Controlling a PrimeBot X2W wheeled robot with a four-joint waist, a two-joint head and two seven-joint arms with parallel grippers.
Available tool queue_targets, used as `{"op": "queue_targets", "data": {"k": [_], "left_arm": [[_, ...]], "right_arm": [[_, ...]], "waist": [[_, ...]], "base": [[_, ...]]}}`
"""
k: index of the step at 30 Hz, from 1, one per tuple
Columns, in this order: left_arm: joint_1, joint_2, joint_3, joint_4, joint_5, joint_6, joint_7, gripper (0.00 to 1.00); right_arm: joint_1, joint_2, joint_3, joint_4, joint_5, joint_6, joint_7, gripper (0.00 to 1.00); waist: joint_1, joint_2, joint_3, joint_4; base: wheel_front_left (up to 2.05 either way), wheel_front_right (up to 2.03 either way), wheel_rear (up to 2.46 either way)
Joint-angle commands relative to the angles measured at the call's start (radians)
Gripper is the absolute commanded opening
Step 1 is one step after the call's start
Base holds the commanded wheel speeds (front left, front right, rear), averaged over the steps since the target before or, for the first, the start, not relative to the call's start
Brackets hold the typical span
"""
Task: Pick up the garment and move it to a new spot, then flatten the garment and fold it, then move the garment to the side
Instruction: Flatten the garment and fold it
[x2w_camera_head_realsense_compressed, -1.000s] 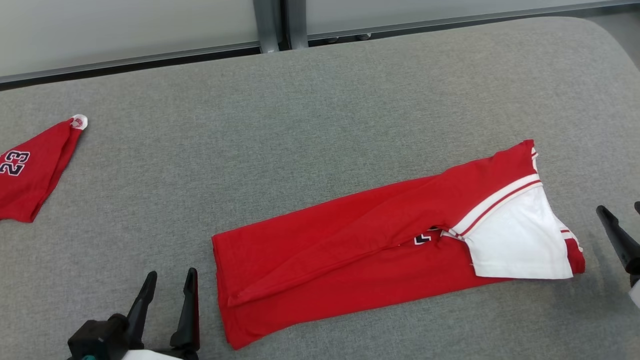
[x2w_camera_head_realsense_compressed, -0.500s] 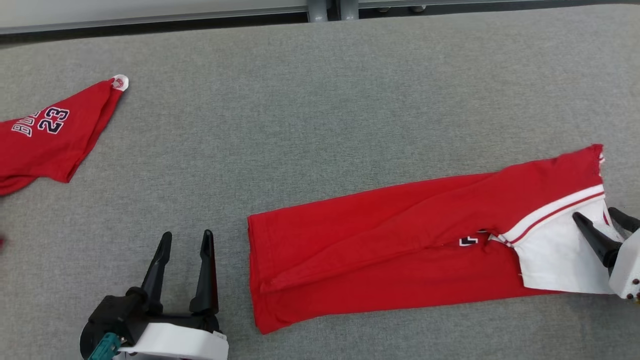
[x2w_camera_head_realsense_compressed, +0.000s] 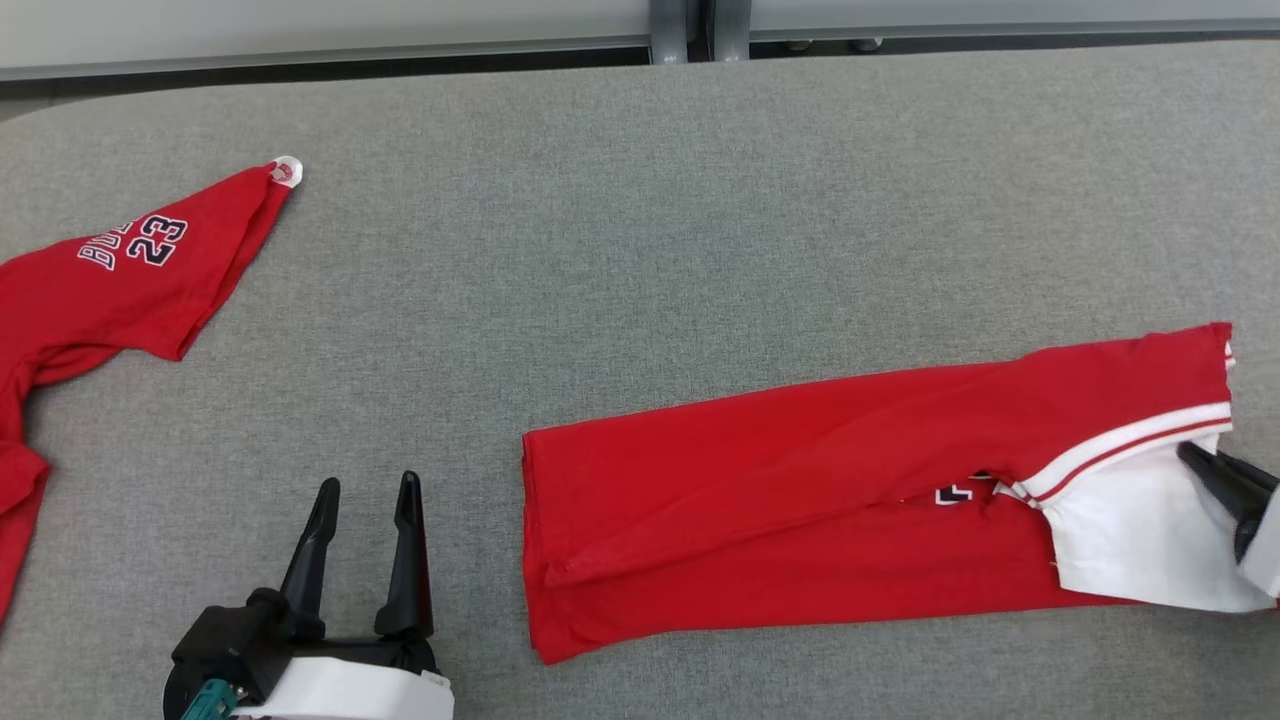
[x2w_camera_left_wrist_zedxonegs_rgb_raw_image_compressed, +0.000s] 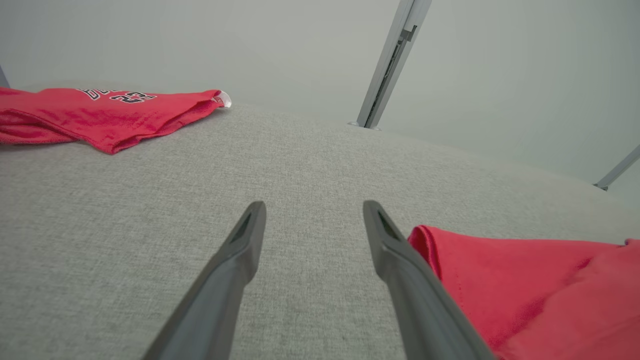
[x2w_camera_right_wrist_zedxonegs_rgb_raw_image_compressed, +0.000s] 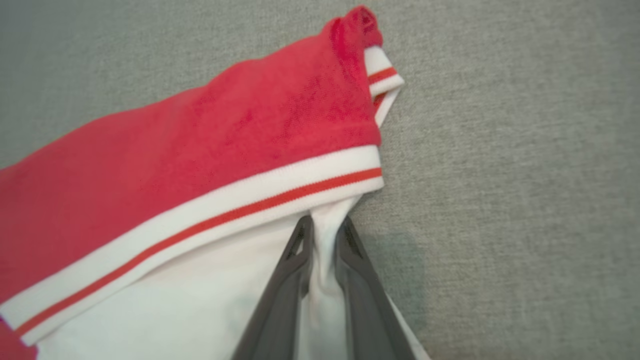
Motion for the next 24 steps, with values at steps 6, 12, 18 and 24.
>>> {"op": "queue_targets", "data": {"k": [6, 12, 18, 24], "left_arm": [[0.044, -0.013, 0.029, 0.038, 0.002, -0.034, -0.004, 1.00], [0.087, -0.018, 0.043, 0.060, -0.014, -0.045, -0.004, 1.00], [0.120, -0.018, 0.026, 0.078, -0.063, -0.025, -0.004, 1.00], [0.071, -0.017, -0.021, 0.110, -0.078, -0.022, -0.004, 1.00]], "right_arm": [[0.048, -0.153, -0.085, 0.065, 0.096, -0.001, -0.035, 0.00], [0.102, -0.243, -0.195, 0.021, 0.240, 0.000, 0.018, 0.00], [0.164, -0.211, -0.142, -0.268, 0.307, 0.000, 0.114, 0.00], [0.112, -0.020, 0.024, -0.441, 0.216, 0.001, 0.150, 0.00]], "waist": [[0.0000, 0.0000, -0.069, 0.010], [0.0000, 0.0000, -0.124, 0.021], [0.0000, 0.0000, -0.161, -0.003], [0.0000, 0.0000, -0.136, -0.026]], "base": [[0.00, 0.00, 0.00], [0.00, 0.00, 0.00], [0.00, 0.00, 0.00], [0.00, 0.00, 0.00]]}}
